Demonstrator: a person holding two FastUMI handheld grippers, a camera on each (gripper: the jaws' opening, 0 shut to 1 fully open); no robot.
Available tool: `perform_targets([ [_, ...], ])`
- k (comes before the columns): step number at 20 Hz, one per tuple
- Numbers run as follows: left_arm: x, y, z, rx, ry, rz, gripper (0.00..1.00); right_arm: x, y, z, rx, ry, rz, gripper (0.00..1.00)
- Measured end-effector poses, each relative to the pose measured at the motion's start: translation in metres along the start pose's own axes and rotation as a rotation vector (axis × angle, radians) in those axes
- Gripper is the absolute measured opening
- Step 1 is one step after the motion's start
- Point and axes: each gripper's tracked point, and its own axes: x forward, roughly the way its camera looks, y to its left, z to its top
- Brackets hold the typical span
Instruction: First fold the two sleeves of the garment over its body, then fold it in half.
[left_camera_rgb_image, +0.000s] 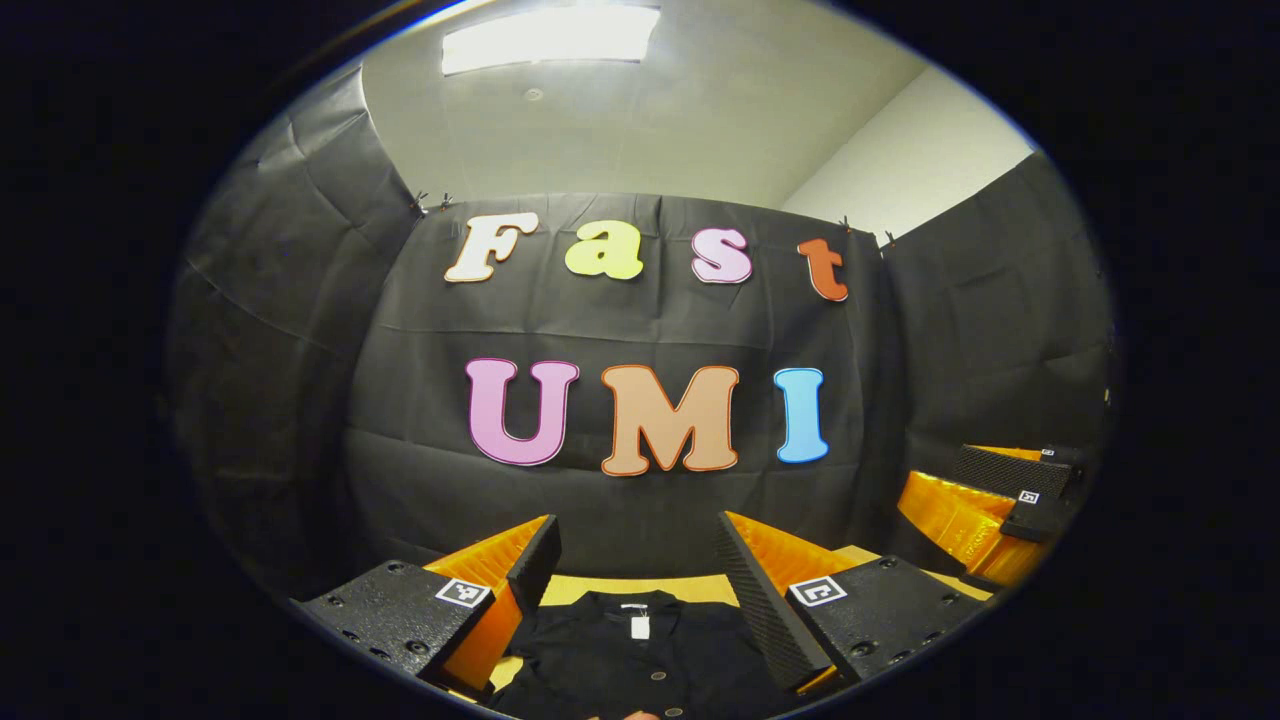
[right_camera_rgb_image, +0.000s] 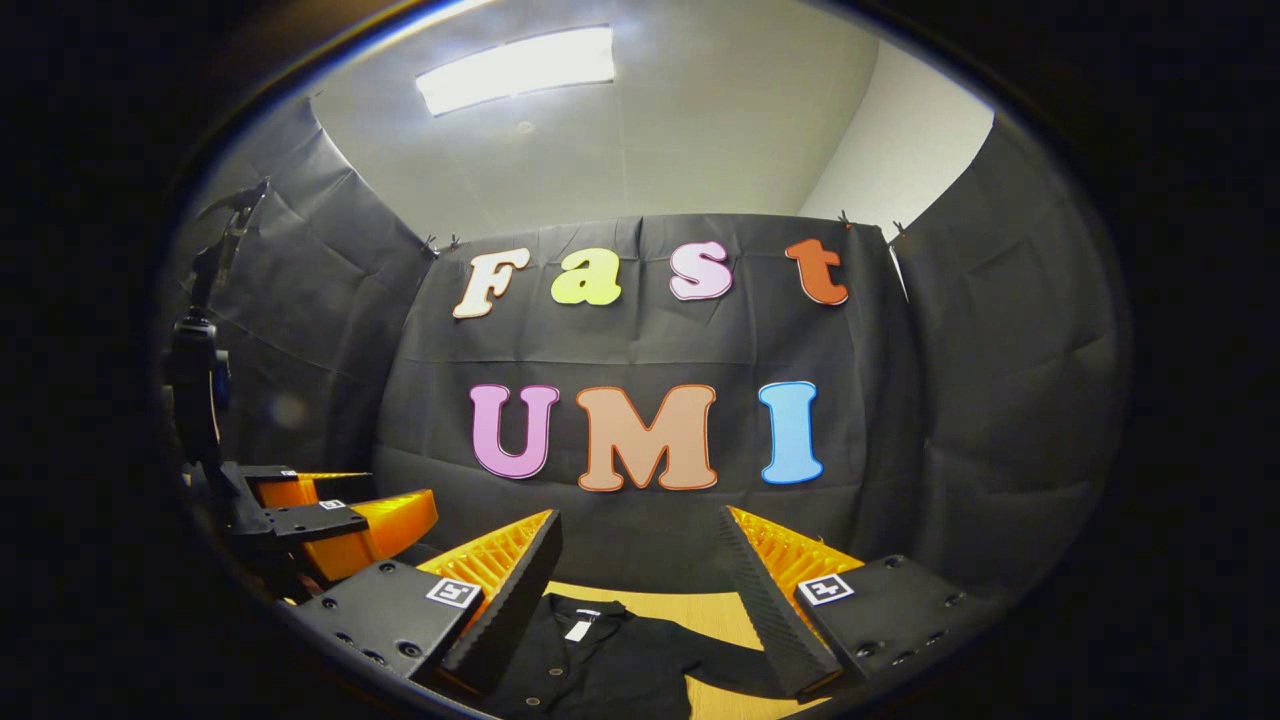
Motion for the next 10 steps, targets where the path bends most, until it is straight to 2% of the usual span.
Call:
perform_targets([
  [10,-0.005,0.014,-0.006,0.004,0.014,0.035,0.92,0.001,0.005,-0.007,-0.004,0.014,0.007,0.99],
])
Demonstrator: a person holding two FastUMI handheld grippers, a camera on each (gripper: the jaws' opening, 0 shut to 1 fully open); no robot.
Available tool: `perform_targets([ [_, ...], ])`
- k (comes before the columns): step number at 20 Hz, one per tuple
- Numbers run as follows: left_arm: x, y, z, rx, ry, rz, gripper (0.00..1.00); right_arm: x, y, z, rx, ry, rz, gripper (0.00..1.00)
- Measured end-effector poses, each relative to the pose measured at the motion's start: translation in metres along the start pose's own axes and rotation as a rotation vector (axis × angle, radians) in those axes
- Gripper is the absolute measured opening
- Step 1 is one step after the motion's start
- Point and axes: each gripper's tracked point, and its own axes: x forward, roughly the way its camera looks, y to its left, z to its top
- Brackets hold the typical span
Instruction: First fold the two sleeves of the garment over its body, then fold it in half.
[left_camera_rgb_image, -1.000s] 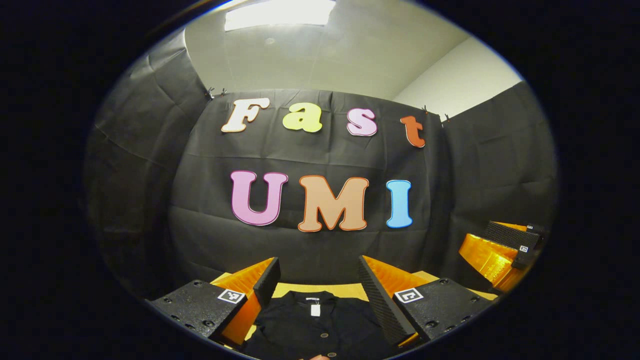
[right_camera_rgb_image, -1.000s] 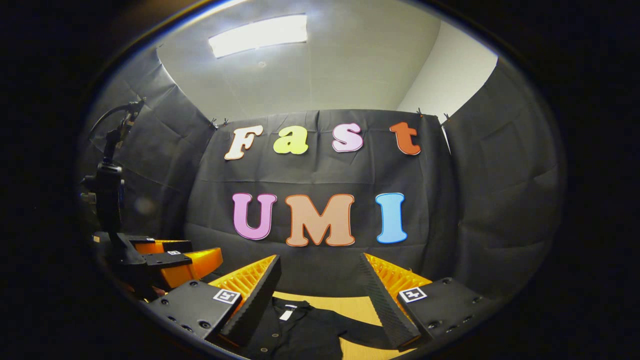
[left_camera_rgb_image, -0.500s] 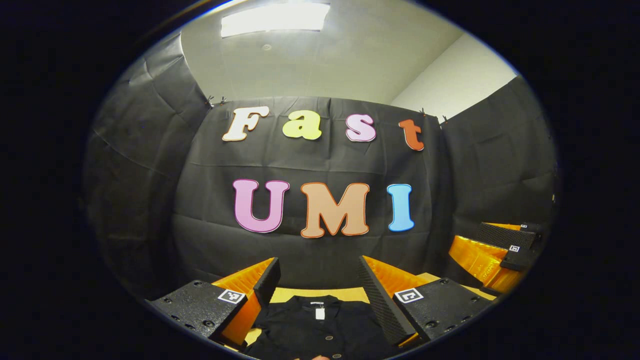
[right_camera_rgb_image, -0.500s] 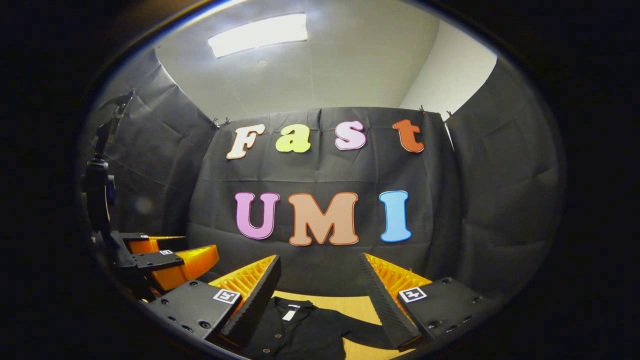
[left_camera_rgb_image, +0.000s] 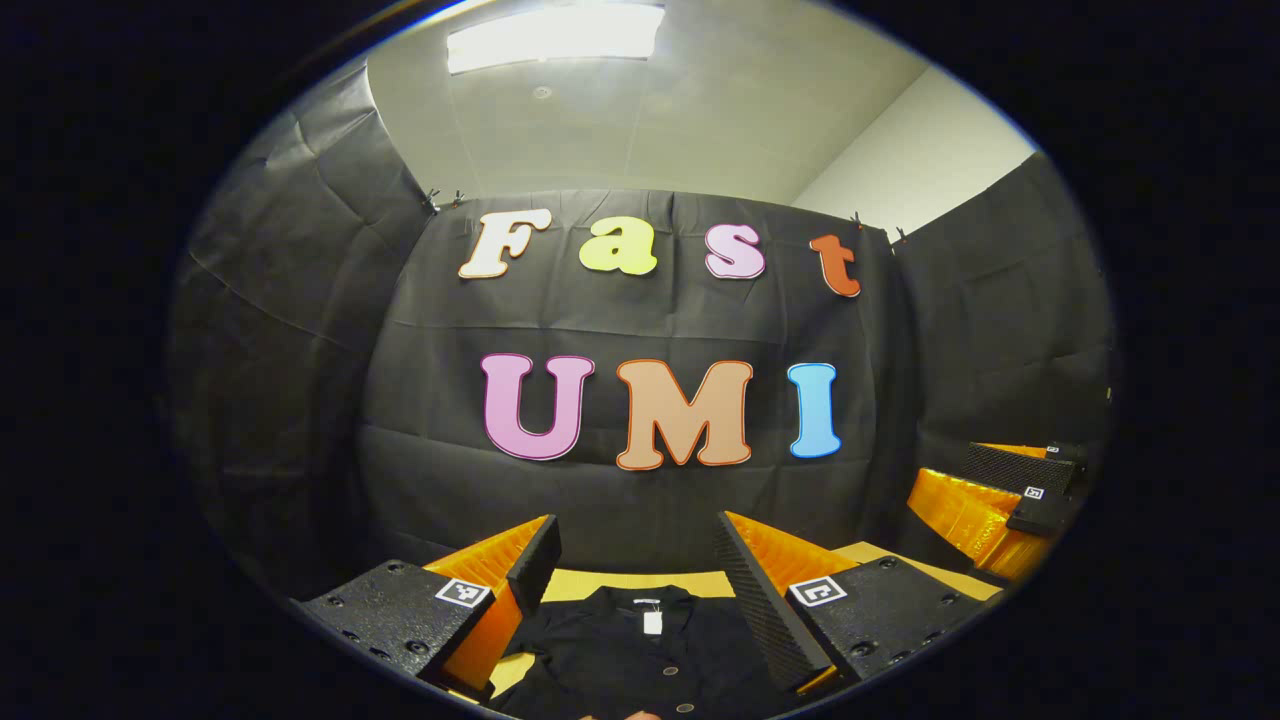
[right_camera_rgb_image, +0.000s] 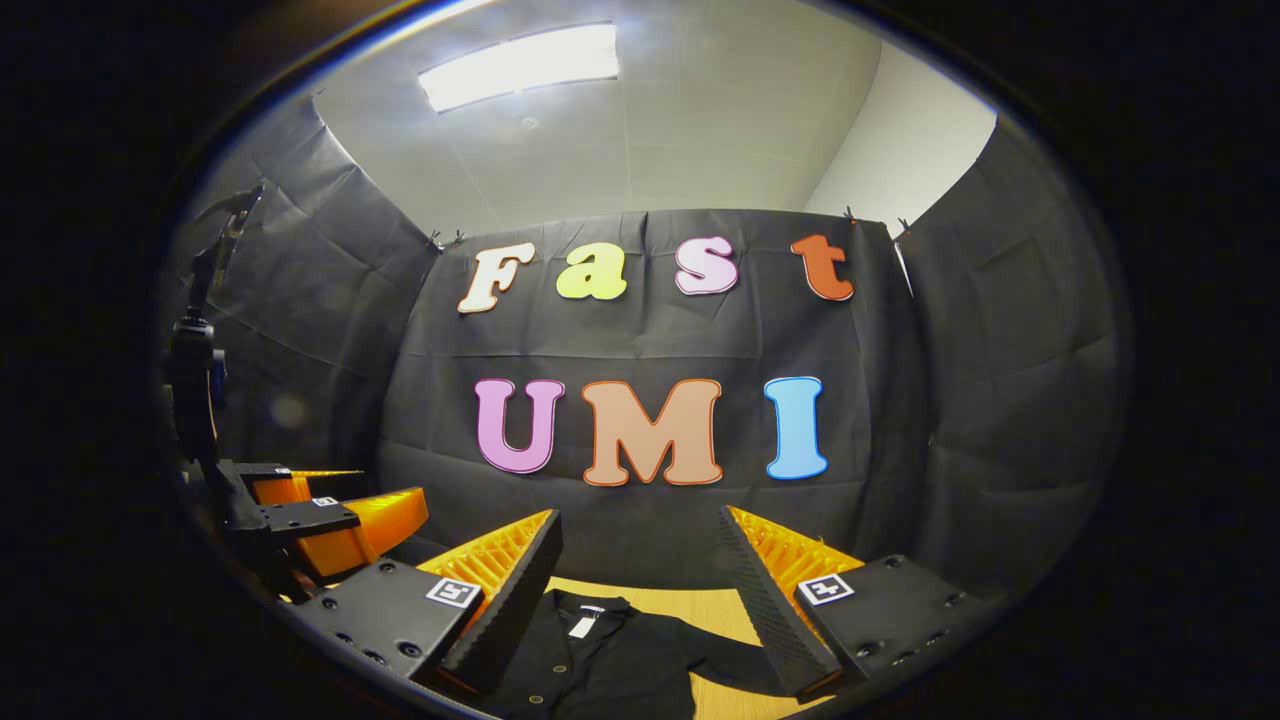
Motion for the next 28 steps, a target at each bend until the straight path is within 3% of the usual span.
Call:
perform_targets([
  [28,0.007,-0.001,-0.005,0.030,0.012,0.002,0.92,0.002,-0.025,-0.010,0.018,0.019,-0.021,0.99],
])
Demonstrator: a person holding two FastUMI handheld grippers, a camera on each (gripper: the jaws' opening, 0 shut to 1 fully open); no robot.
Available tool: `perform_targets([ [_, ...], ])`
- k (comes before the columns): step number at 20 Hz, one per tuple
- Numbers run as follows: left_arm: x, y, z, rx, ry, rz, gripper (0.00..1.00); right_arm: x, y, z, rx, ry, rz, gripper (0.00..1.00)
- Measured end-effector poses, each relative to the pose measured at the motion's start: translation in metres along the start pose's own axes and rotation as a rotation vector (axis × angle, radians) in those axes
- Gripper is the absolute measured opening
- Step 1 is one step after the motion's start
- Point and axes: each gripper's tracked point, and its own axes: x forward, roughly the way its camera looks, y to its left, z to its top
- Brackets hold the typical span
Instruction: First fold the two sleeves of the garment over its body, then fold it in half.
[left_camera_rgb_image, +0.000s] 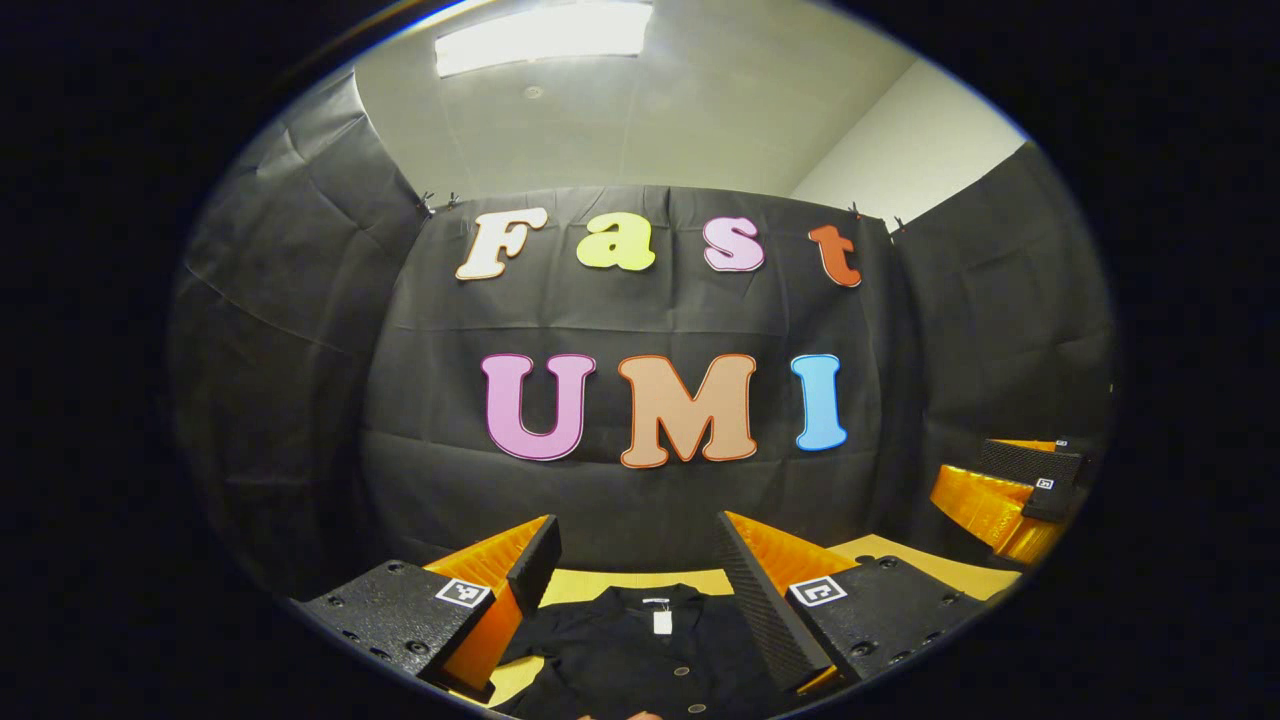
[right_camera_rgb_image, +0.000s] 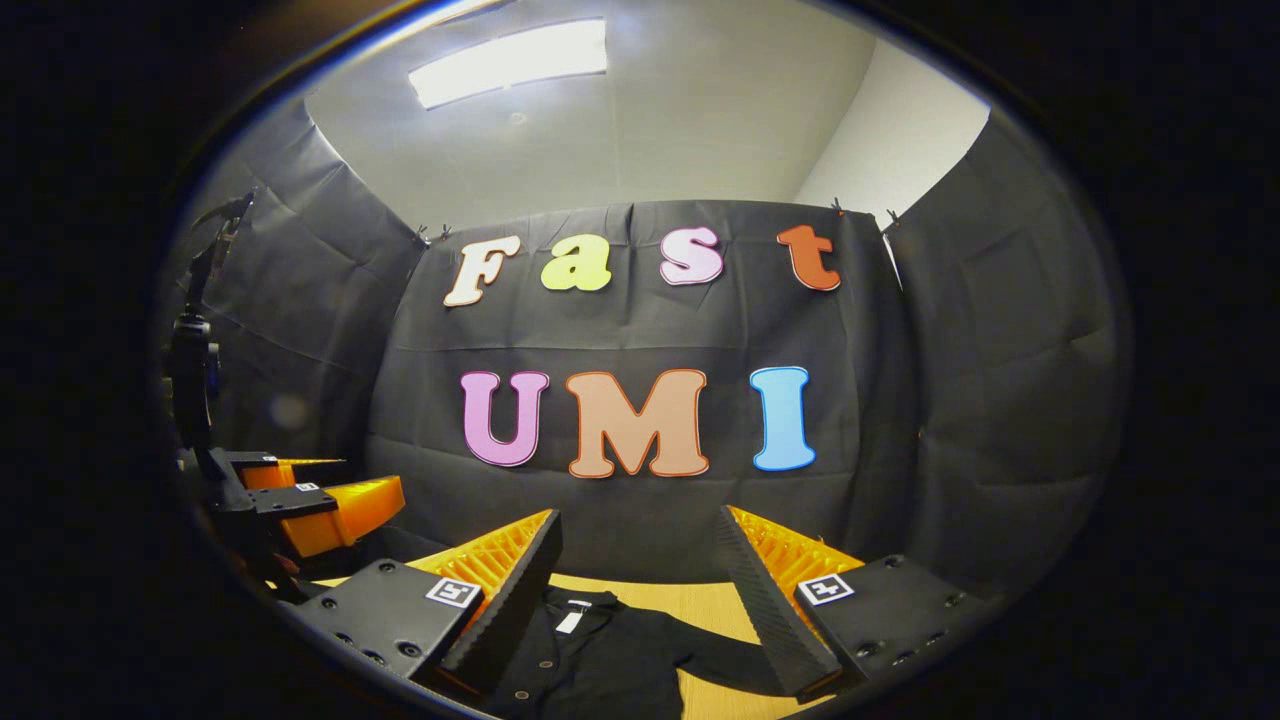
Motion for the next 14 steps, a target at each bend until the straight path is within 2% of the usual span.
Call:
perform_targets([
  [8,-0.003,0.000,0.008,-0.018,-0.018,0.006,0.92,-0.008,-0.004,0.017,-0.021,-0.051,-0.021,0.98],
  [14,0.002,-0.010,0.012,-0.017,-0.016,-0.019,0.92,-0.015,-0.012,0.020,-0.025,-0.054,-0.040,0.99],
])
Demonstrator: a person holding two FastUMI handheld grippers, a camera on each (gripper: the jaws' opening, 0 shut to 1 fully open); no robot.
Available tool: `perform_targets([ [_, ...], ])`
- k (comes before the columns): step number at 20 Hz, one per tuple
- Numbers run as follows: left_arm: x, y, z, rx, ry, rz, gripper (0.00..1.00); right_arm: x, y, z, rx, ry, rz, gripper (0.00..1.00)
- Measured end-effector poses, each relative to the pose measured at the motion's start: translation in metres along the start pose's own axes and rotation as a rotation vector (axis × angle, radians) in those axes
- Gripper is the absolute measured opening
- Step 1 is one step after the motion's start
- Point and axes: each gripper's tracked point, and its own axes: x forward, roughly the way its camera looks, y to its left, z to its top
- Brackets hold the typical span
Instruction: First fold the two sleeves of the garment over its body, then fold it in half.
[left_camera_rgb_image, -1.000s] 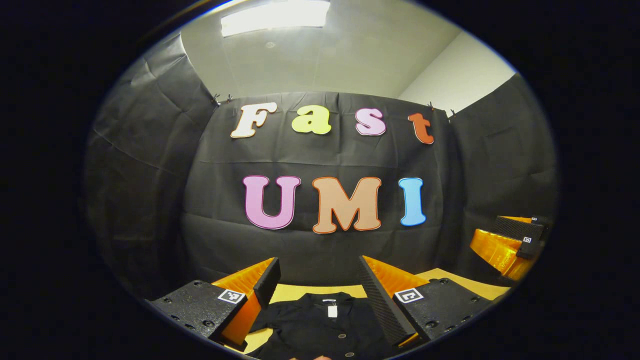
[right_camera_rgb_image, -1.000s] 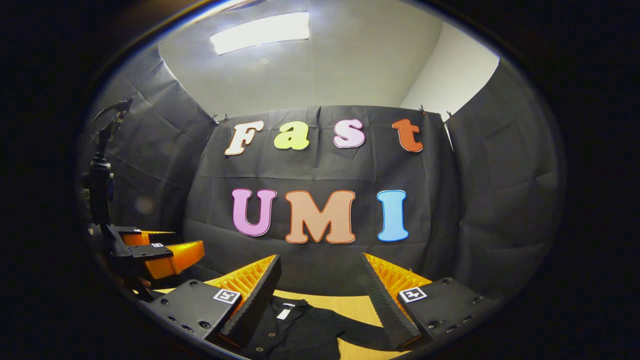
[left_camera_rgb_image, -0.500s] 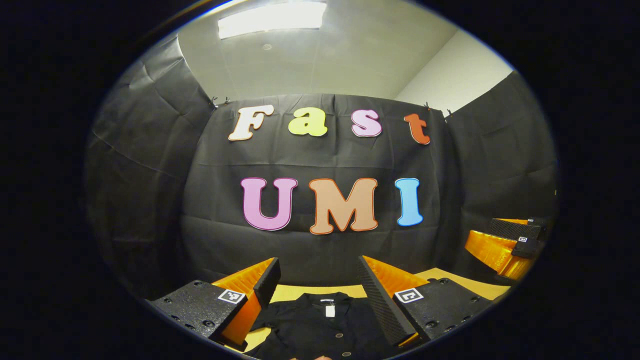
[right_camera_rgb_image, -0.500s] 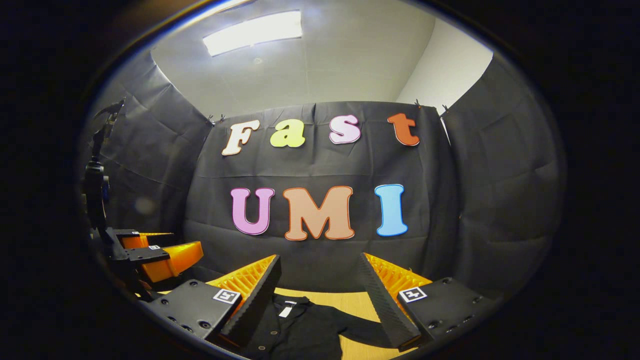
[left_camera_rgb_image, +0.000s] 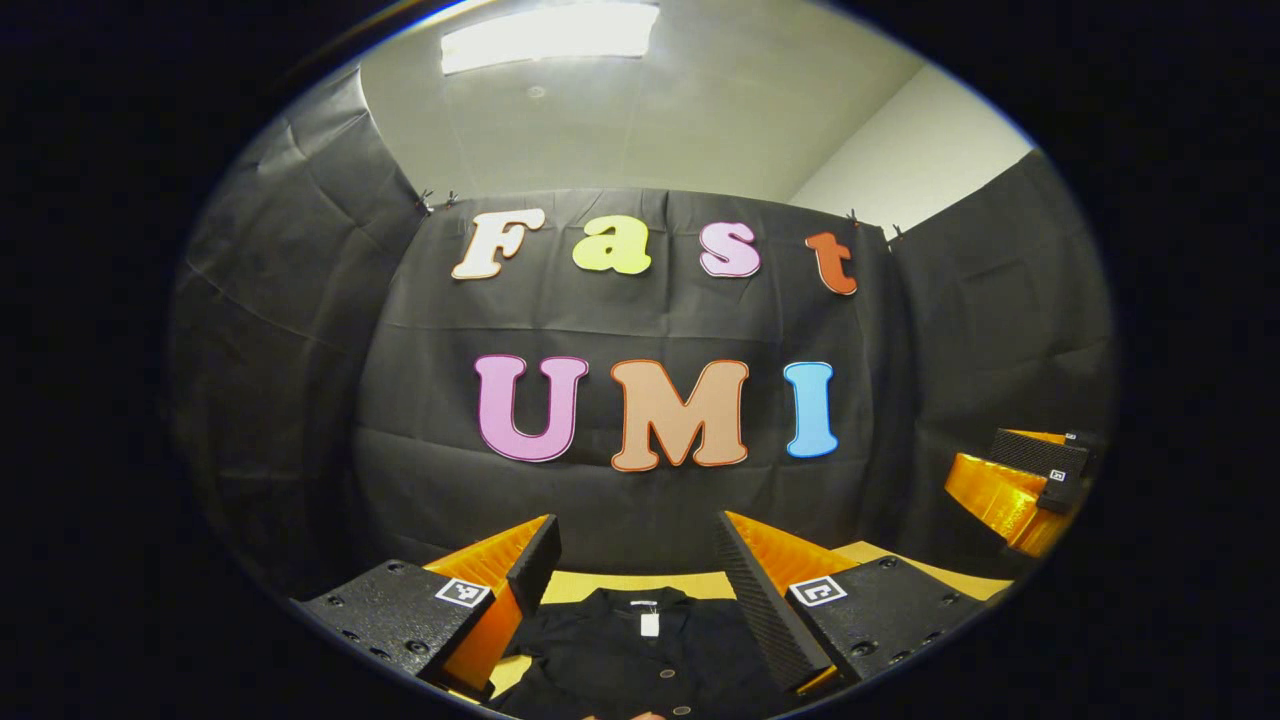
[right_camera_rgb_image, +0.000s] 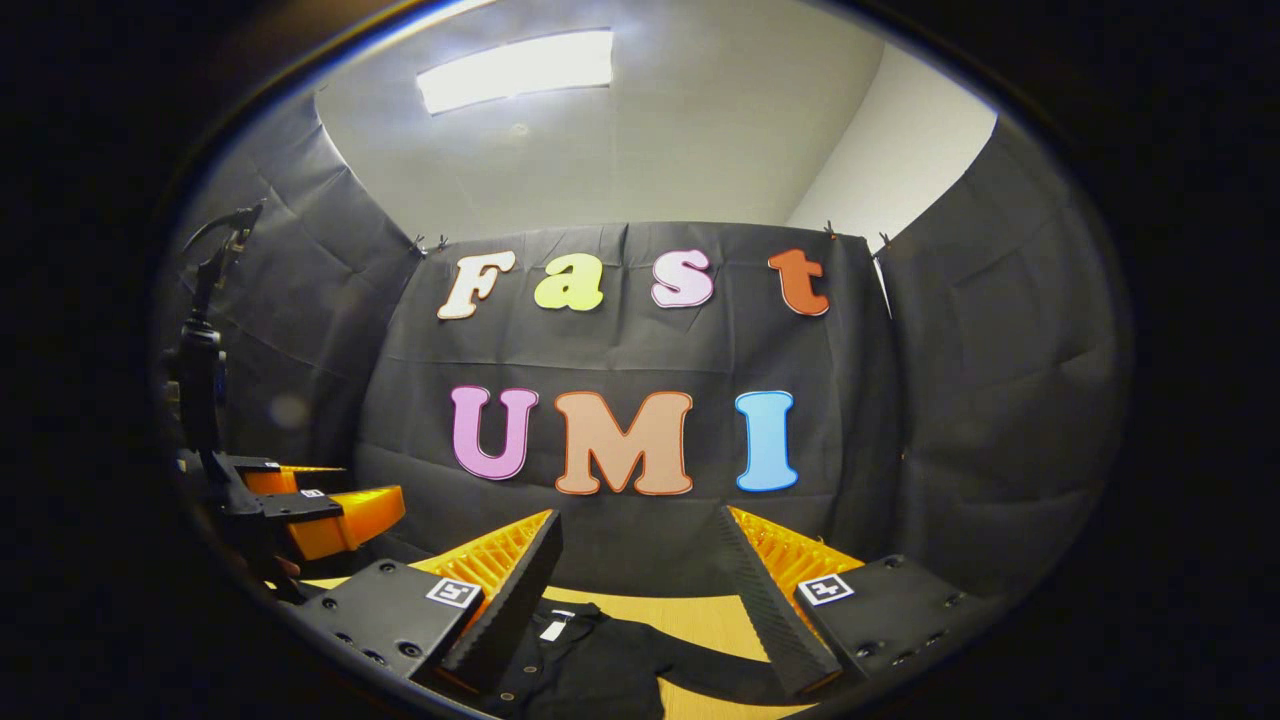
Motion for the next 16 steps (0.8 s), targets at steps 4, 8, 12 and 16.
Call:
perform_targets([
  [4,-0.001,-0.009,0.003,-0.001,-0.010,-0.017,0.92,0.001,-0.003,-0.001,0.007,0.012,0.000,0.99],
  [8,-0.003,-0.013,0.004,0.011,-0.014,-0.021,0.92,0.003,-0.003,0.000,0.010,0.007,0.005,0.99],
  [12,-0.001,-0.016,0.001,0.005,-0.008,-0.020,0.92,0.009,-0.018,-0.012,0.007,0.027,-0.006,0.99],
  [16,-0.002,-0.017,0.007,0.001,-0.023,0.007,0.92,0.023,-0.075,-0.045,-0.023,0.098,-0.071,0.99],
])
